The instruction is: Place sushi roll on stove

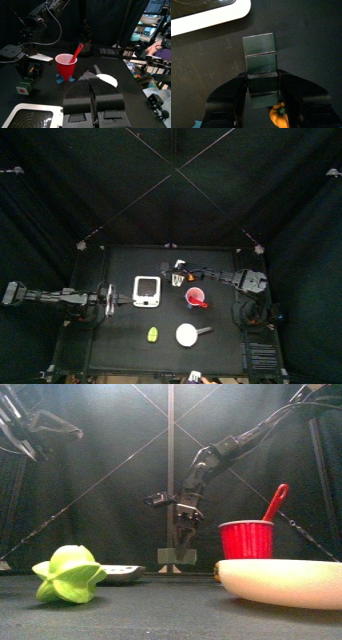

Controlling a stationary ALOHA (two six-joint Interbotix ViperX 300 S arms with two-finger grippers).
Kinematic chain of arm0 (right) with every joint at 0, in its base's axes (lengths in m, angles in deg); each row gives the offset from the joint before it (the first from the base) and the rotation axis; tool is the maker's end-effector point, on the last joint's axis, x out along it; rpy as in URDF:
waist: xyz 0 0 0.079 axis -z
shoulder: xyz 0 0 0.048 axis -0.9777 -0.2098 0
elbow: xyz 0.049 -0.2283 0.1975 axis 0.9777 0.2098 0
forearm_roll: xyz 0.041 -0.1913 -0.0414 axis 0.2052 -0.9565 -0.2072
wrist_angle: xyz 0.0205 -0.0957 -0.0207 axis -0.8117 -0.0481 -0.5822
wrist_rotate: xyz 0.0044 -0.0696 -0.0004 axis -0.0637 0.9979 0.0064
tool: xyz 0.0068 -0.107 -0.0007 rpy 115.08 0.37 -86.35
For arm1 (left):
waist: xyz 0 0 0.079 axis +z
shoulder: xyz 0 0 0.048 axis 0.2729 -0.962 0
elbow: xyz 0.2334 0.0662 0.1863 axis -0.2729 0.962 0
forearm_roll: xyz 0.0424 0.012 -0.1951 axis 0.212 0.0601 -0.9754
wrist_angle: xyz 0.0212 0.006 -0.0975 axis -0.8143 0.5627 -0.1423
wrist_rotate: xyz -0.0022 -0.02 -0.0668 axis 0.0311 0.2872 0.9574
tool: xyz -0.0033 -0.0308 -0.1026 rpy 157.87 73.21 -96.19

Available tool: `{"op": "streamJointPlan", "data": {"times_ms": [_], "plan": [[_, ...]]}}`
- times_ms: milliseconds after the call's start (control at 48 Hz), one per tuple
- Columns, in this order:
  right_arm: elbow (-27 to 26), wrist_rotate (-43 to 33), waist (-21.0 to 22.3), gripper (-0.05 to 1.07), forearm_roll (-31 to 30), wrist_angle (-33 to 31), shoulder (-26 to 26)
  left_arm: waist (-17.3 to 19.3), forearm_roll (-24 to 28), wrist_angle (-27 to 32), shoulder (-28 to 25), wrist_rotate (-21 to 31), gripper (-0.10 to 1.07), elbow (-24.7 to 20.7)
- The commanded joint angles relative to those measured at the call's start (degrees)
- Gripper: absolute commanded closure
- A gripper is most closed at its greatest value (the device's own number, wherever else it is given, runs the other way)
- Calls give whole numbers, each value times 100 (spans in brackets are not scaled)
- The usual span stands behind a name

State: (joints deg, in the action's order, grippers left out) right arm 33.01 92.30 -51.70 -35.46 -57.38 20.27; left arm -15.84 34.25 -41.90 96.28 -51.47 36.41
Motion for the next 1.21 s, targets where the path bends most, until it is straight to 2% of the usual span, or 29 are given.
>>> {"op": "streamJointPlan", "data": {"times_ms": [0,333,542,875,1188], "plan": [[-70,-18,35,50,88,44,325,9,-9,-35,-35,-9,98,-70],[-114,-105,-9,50,545,53,483,-9,-18,-35,-35,-9,98,-70],[-237,-686,-44,50,694,114,519,-26,-9,-35,-35,-9,98,-70],[-738,-1758,-413,50,633,308,378,-35,-18,-26,-35,0,98,-70],[-747,-2452,-615,50,554,729,325,-44,-18,-9,-35,0,98,-70]]}}
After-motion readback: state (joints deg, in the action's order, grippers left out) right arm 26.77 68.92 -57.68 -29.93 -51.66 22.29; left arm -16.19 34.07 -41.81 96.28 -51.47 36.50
